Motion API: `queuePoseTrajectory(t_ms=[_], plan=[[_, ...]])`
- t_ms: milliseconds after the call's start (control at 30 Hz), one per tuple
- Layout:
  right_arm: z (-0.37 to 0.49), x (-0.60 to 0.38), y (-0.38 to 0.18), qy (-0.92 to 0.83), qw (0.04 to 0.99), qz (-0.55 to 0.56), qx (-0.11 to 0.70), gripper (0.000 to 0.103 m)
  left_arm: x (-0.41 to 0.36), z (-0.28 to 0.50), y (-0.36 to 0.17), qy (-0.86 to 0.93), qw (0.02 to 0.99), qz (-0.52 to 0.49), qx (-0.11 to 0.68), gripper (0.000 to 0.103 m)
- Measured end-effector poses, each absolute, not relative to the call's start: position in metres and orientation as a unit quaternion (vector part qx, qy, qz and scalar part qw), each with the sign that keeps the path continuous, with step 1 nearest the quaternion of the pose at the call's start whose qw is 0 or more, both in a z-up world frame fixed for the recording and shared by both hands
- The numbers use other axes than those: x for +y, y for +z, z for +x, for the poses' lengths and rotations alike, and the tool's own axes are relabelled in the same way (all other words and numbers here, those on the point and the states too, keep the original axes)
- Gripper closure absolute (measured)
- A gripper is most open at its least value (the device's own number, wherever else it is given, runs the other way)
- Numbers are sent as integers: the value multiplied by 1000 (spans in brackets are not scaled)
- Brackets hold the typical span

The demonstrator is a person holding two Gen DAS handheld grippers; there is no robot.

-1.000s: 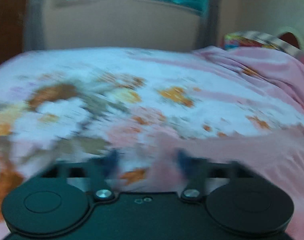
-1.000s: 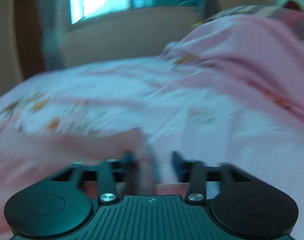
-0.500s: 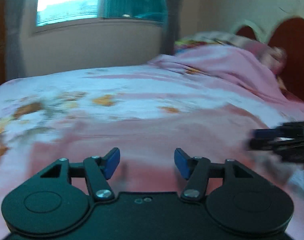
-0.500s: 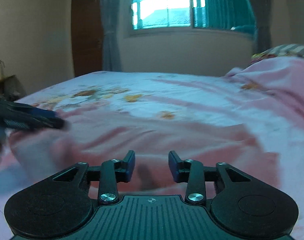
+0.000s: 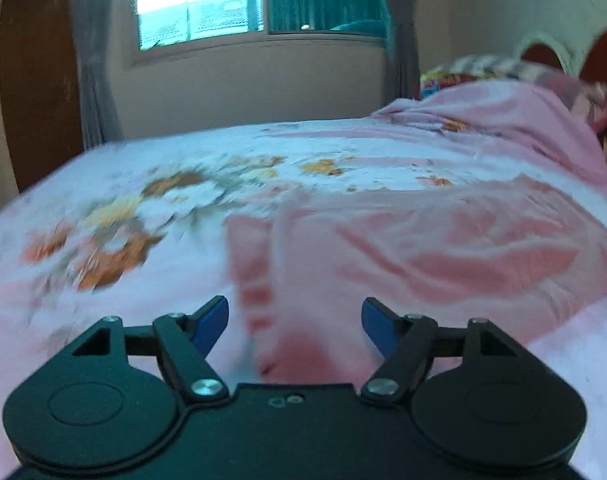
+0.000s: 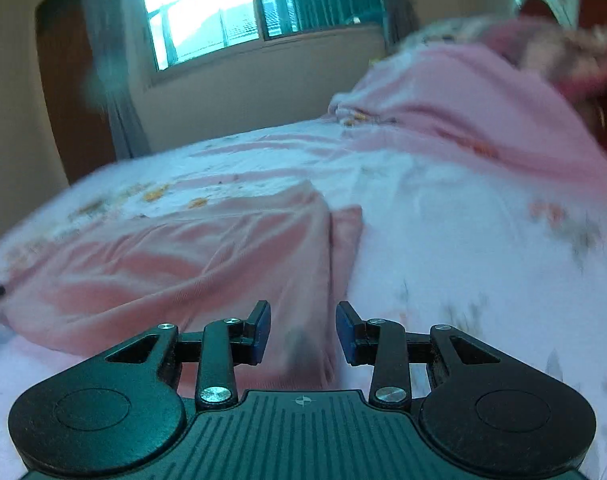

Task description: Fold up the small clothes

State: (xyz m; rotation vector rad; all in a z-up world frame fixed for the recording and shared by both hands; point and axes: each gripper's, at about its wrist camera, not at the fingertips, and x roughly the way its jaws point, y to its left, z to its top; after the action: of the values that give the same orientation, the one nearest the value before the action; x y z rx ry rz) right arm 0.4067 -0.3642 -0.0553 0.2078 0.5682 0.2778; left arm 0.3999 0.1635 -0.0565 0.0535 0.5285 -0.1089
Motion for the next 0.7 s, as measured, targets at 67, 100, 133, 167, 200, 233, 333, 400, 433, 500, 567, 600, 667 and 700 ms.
queuePoseTrajectory(t_ms=[67, 100, 133, 167, 200, 233, 333, 400, 433, 500, 567, 600, 667, 700], plan=[[405, -370, -58, 149, 941, 117, 281, 67, 177, 403, -60, -80, 956, -9, 281, 35], [407, -371, -60, 162, 936, 131, 283, 67, 182, 404, -60, -98, 953, -26, 286, 35], [408, -369, -62, 165, 934, 132, 287, 67, 184, 407, -61, -107, 952, -32, 284, 35], [408, -369, -61, 167, 934, 124, 291, 67, 184, 410, -61, -116, 951, -32, 285, 36], [412, -366, -62, 176, 932, 119, 293, 67, 186, 411, -62, -124, 949, -32, 288, 36], [415, -367, -63, 183, 930, 118, 297, 67, 186, 414, -62, -133, 948, -35, 287, 36], [421, -368, -65, 206, 924, 104, 304, 67, 188, 418, -72, -149, 939, -46, 305, 44], [425, -373, -69, 237, 915, 125, 302, 67, 190, 425, -78, -161, 932, -56, 319, 58], [426, -376, -71, 252, 908, 136, 305, 67, 192, 426, -79, -166, 932, -63, 317, 61], [428, -376, -75, 245, 910, 123, 312, 71, 197, 427, -79, -170, 931, -84, 311, 73], [428, -375, -77, 235, 912, 114, 316, 93, 200, 427, -78, -174, 930, -101, 306, 79], [428, -376, -77, 234, 912, 118, 315, 94, 201, 428, -79, -176, 929, -104, 307, 79], [428, -379, -79, 228, 914, 122, 314, 96, 199, 431, -83, -172, 927, -91, 321, 87], [429, -378, -80, 224, 913, 117, 319, 97, 198, 432, -84, -168, 927, -82, 326, 91]])
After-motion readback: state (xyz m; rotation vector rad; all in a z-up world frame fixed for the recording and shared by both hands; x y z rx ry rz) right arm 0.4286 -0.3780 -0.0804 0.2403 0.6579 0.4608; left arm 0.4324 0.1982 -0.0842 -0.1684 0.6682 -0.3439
